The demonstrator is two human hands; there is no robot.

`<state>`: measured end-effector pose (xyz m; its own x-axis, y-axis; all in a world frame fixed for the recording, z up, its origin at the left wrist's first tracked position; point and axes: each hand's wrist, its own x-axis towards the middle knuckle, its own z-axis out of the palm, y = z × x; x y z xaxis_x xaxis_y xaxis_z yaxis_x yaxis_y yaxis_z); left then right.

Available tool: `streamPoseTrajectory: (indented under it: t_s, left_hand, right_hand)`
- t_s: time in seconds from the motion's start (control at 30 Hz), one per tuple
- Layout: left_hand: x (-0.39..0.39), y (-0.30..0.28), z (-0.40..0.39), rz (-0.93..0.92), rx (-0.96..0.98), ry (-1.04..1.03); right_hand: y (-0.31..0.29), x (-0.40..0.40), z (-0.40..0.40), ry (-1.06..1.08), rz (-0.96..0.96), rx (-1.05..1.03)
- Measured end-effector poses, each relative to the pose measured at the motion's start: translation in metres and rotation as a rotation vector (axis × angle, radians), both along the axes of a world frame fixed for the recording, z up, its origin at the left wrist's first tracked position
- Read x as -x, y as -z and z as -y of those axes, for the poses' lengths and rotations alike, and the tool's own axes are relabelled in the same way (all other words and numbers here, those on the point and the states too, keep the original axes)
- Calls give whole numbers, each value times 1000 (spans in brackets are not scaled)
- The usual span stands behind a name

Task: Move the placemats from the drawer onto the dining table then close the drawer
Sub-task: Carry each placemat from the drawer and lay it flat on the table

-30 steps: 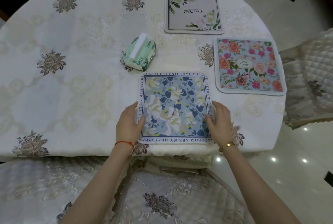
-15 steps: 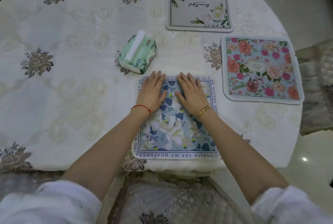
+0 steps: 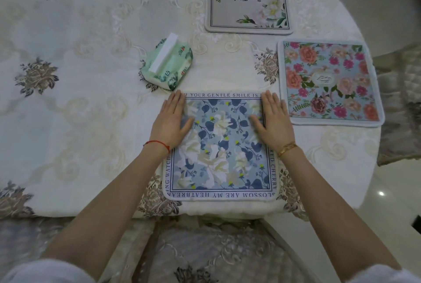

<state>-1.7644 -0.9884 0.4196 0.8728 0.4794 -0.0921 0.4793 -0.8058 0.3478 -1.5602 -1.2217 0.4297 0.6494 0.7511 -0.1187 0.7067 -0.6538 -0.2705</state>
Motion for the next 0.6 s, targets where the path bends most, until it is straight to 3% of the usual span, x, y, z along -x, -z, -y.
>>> streamPoseTrajectory:
  t_s: [0.23,0.6]
  left_hand:
    - [16,-8,50,56,81,149]
    - [64,-1,38,-44,53,36]
  right_hand:
    - [0,73,-21,-262,-37,-25]
    - [6,50,44,-139,-78,22]
